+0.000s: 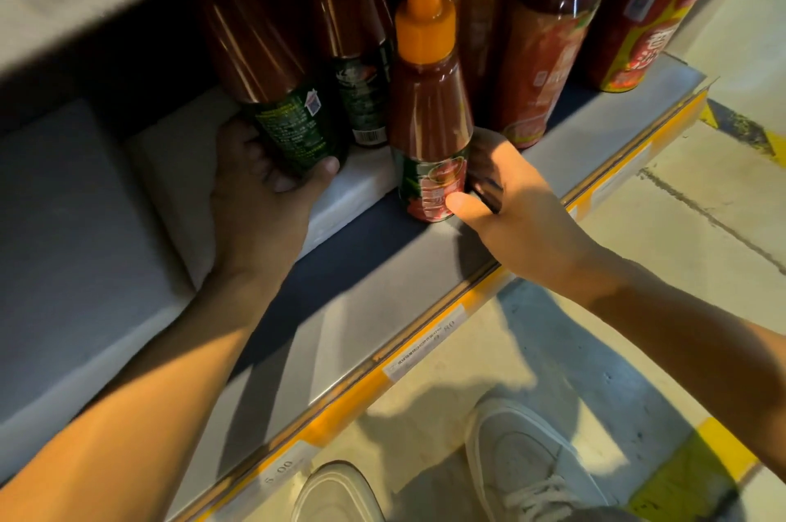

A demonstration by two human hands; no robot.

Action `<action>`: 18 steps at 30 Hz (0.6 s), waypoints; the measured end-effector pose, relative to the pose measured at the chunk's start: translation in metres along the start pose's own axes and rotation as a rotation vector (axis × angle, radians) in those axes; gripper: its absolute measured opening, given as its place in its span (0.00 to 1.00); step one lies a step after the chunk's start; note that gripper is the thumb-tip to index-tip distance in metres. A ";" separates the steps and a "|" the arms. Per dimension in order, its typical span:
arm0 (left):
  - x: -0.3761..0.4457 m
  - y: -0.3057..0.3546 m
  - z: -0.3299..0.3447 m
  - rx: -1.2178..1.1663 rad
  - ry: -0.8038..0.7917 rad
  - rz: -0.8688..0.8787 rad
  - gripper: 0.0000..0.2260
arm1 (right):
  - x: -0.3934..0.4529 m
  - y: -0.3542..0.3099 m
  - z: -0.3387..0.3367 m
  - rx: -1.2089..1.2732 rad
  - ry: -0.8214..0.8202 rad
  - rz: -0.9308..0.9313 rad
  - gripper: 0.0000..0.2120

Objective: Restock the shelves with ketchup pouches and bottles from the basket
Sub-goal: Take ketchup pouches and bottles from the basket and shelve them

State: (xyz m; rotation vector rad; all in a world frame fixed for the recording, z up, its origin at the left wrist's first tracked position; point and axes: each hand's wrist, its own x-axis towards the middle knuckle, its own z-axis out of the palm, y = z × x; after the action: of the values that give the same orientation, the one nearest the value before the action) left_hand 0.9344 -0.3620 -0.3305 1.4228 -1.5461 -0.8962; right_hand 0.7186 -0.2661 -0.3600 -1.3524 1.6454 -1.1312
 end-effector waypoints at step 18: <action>-0.196 0.196 -0.149 0.286 -0.316 -0.181 0.11 | -0.160 -0.216 -0.081 -0.295 -0.156 0.093 0.14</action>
State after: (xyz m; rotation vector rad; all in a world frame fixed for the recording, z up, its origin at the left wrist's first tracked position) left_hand 0.9947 -0.1421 -0.1136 1.7075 -1.8610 -1.0815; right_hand 0.7528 -0.1091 -0.1306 -1.4878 1.7884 -0.7294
